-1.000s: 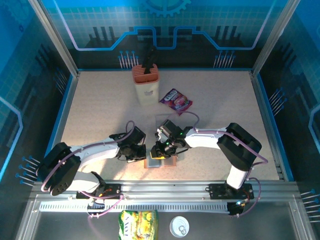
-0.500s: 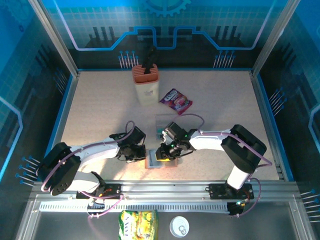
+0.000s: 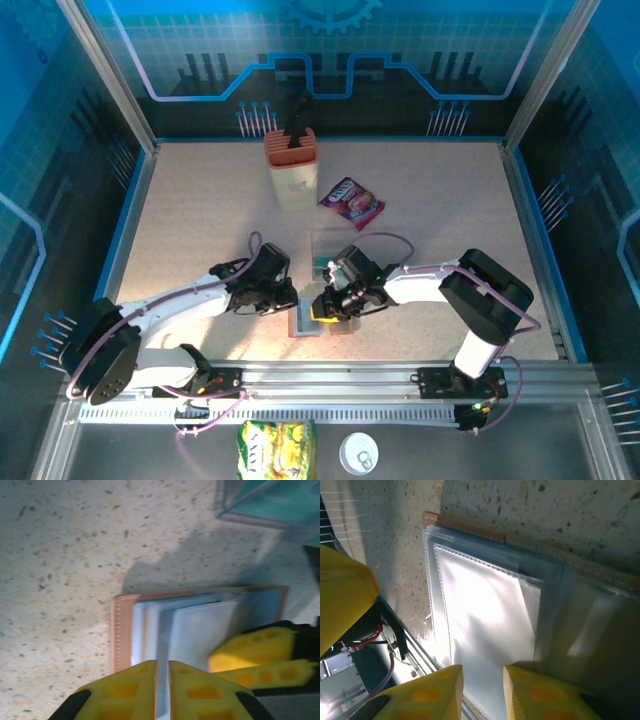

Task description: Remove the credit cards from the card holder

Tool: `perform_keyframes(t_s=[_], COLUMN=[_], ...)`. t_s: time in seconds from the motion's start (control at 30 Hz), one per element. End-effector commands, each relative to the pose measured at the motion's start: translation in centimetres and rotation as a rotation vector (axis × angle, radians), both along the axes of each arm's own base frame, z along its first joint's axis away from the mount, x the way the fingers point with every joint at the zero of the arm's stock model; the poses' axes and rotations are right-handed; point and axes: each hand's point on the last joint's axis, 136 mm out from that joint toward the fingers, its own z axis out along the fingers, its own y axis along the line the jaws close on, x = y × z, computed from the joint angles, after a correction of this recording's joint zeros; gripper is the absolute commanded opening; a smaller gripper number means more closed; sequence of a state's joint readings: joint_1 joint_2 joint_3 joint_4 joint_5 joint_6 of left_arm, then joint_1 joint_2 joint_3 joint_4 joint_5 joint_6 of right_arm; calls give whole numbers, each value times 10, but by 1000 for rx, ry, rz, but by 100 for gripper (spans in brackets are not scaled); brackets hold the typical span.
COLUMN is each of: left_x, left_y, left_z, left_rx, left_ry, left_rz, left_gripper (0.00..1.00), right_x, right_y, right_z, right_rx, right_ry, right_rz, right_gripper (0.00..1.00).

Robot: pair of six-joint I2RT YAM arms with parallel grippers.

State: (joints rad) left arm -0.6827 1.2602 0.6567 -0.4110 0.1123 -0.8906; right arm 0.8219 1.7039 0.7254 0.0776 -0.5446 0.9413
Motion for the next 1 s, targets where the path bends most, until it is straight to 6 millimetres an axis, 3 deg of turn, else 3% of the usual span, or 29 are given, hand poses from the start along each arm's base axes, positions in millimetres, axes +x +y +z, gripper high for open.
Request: perform_keyframes(t_s=[0.0,0.07,0.17,0.23,0.57,0.97], left_x=[4,4,4,2,-2,-6], left_y=[-21,-27,-32,-31,-28,-36], left_z=[15,13,6,-1,-16,-28], left_rx=[-114,-134,-143,-136,-130,-174], left_ry=[-5,10,24,40,75,122], left_rz=[19,20,30,49,84,88], left_gripper=[20,26,45,49,50,43], right_x=[-2,-2,-1,-1,1,1], right_y=[-6,-8,-10,-10,-5,-1], right_z=[-5,-6,-8,-8,-2,-5], right_rx=[13,30,50,72,181,227], right_ry=[29,33,42,47,62,77], right_rz=[-24,-29,-36,-44,-62,-66], right_gripper=[28,28,27,27,27,25])
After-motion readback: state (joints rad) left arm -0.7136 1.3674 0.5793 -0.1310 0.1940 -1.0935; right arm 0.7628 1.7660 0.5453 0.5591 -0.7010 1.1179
